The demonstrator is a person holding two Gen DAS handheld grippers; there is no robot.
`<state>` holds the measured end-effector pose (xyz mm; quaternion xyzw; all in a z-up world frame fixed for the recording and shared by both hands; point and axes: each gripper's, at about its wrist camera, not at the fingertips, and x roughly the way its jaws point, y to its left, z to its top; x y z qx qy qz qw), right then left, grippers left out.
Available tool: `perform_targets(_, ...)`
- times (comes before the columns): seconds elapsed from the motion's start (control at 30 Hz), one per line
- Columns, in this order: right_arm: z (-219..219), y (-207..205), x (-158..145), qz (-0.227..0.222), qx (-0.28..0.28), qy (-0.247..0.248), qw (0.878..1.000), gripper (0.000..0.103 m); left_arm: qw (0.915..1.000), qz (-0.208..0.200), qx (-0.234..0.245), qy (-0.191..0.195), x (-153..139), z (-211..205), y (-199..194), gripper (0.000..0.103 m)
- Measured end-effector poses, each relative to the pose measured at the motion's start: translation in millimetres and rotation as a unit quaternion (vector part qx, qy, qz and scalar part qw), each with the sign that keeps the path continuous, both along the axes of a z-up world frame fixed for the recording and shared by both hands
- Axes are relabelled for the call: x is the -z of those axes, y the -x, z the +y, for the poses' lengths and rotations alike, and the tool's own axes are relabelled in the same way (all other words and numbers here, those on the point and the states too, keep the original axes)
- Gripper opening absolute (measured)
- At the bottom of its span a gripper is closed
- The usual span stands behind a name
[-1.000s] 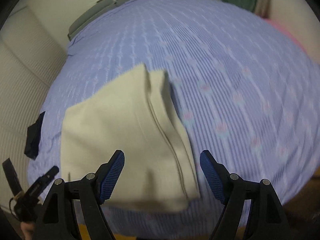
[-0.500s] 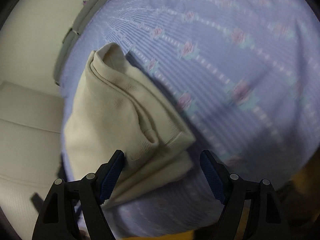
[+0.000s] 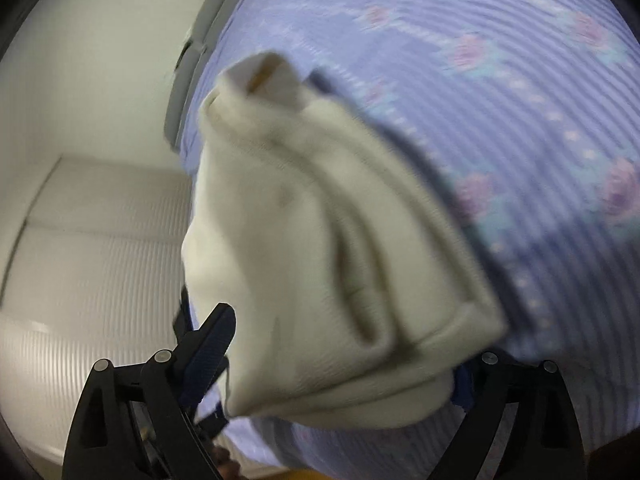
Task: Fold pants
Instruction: 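Lift the folded sweatpants with both tools and carry them toward the bed corner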
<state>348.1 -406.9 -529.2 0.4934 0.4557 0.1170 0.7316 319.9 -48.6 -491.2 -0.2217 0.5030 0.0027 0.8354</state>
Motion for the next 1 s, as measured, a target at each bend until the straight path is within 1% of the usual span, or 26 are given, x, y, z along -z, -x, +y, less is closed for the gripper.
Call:
perform_targets(0.1,6,-10,10,0.018,-0.005,0.007,1.0,0.093,0.9999,-0.001,0.013,-0.008,2,-1,-5,0.079)
perform_targets(0.13,5,-15,16,0.021,0.002,0.0,1.0,0.093,0.9995,-0.002,0.026,-0.018,5,0,-8,0.084)
perform_targets(0.17,6,-20,19,0.026,0.005,-0.005,1.0,0.093,0.9993,-0.001,0.031,-0.019,8,5,-10,0.092)
perform_targets(0.23,10,-28,15,0.029,-0.003,0.006,1.0,0.093,0.9997,0.007,0.023,0.007,15,15,-13,0.097)
perform_targets(0.27,14,-29,11,0.028,-0.015,0.019,0.999,0.093,0.9996,0.009,0.022,0.014,17,17,-13,0.097)
perform_targets(0.3,18,-28,6,0.027,-0.023,0.026,0.999,0.093,0.9997,0.007,0.019,0.012,17,16,-13,0.096)
perform_targets(0.33,22,-28,2,0.023,-0.032,0.026,0.999,0.09,0.9998,0.007,0.015,0.013,17,14,-12,0.094)
perform_targets(0.4,28,-29,2,0.025,-0.039,0.027,0.999,0.082,0.9998,0.007,0.003,0.017,16,7,-9,0.091)
perform_targets(0.43,30,-29,7,0.031,-0.038,0.031,0.998,0.074,0.9999,0.004,0.002,0.012,14,2,-8,0.085)
perform_targets(0.47,32,-31,11,0.037,-0.036,0.037,0.998,0.067,1.0,0.004,0.004,0.007,13,-1,-8,0.076)
perform_targets(0.5,32,-32,12,0.038,-0.034,0.038,0.998,0.065,1.0,0.002,0.007,-0.004,8,-7,-8,0.071)
perform_targets(0.53,33,-35,11,0.04,-0.034,0.042,0.998,0.059,0.9999,0.001,0.007,-0.014,3,-10,-6,0.065)
perform_targets(0.57,36,-37,6,0.037,-0.04,0.049,0.997,0.052,0.9998,0.0,0.005,-0.017,2,-9,-7,0.059)
perform_targets(0.6,38,-38,0,0.034,-0.045,0.058,0.997,0.05,0.9998,0.0,0.005,-0.017,-4,-8,-5,0.055)
perform_targets(0.63,42,-39,-9,0.032,-0.048,0.069,0.996,0.047,0.9997,-0.003,0.008,-0.021,-9,-8,-6,0.044)
perform_targets(0.67,43,-39,-16,0.031,-0.048,0.071,0.996,0.044,0.9995,-0.008,0.015,-0.027,-15,-8,-5,0.032)
perform_targets(0.73,48,-40,-30,0.027,-0.046,0.073,0.996,0.043,0.9987,-0.012,0.029,-0.039,-27,-11,-5,0.028)
perform_targets(0.87,63,-42,-70,0.009,-0.046,0.084,0.995,0.04,0.9984,-0.026,0.036,-0.036,-55,-7,-8,0.024)
perform_targets(0.9,63,-44,-75,0.006,-0.045,0.08,0.996,0.04,0.9982,-0.031,0.037,-0.034,-62,-3,-7,0.024)
perform_targets(0.97,66,-48,-93,0.0,-0.04,0.07,0.997,0.039,0.9979,-0.043,0.039,-0.03,-82,0,-8,0.023)
perform_targets(1.0,61,-47,-99,-0.003,-0.04,0.064,0.997,0.039,0.9978,-0.045,0.039,-0.029,-90,2,-11,0.023)
